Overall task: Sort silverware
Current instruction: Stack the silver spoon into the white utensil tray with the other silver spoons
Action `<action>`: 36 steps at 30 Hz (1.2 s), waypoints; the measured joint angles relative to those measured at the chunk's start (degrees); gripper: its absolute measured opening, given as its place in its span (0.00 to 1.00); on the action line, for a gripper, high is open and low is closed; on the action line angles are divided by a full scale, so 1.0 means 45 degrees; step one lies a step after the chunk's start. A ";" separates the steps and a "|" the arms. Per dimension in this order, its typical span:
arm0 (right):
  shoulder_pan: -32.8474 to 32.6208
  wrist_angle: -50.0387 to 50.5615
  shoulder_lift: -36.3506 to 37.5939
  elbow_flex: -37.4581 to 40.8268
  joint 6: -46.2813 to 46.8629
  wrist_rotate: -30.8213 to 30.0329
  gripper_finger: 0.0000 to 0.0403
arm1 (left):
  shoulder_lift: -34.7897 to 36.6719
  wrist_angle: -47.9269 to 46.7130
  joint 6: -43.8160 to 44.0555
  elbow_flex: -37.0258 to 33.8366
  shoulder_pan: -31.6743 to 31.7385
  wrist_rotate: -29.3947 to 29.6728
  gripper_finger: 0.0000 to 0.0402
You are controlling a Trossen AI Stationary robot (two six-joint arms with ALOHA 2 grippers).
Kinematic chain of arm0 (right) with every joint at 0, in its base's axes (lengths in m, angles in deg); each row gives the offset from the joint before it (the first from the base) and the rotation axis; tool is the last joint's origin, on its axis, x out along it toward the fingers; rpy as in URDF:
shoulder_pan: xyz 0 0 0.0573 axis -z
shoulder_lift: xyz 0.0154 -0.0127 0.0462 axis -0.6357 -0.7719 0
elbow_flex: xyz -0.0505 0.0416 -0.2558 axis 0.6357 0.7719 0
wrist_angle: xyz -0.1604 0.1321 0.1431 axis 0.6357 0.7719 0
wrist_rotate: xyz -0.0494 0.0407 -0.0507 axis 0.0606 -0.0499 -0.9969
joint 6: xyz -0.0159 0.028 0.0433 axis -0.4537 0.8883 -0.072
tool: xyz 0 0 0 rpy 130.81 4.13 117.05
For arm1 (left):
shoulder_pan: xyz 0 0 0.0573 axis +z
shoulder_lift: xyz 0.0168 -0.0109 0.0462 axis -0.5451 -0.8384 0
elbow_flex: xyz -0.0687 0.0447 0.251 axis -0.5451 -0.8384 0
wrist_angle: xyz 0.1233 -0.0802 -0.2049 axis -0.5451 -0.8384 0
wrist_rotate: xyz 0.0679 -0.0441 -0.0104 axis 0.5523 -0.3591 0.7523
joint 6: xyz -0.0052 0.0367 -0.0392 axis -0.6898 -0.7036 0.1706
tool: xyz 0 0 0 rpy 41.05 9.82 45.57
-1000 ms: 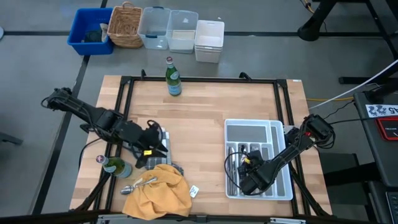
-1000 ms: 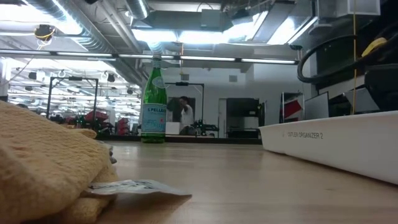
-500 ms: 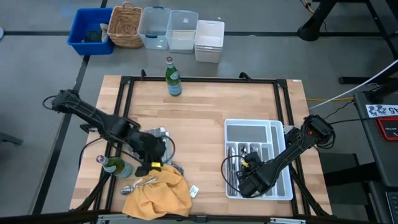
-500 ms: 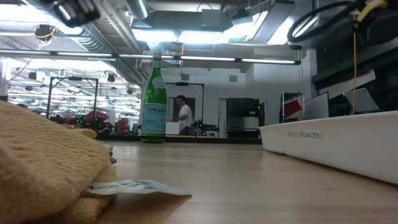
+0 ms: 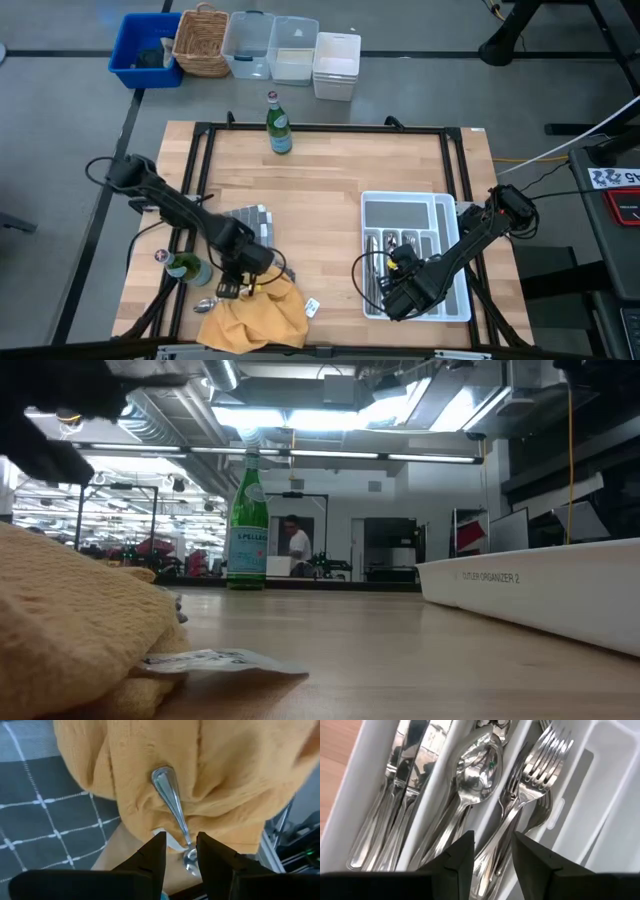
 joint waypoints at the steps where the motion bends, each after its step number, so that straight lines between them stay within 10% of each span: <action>1: 0.0000 0.0000 0.0000 -0.0025 -0.0001 -0.0049 0.33 | -0.0178 0.0053 0.0007 0.0000 -0.0040 0.0000 0.24; 36: 0.0000 -0.0027 0.0000 -0.0033 -0.0390 -0.0062 0.33 | -0.2730 0.1584 0.1054 -0.0385 -0.1949 0.0695 0.34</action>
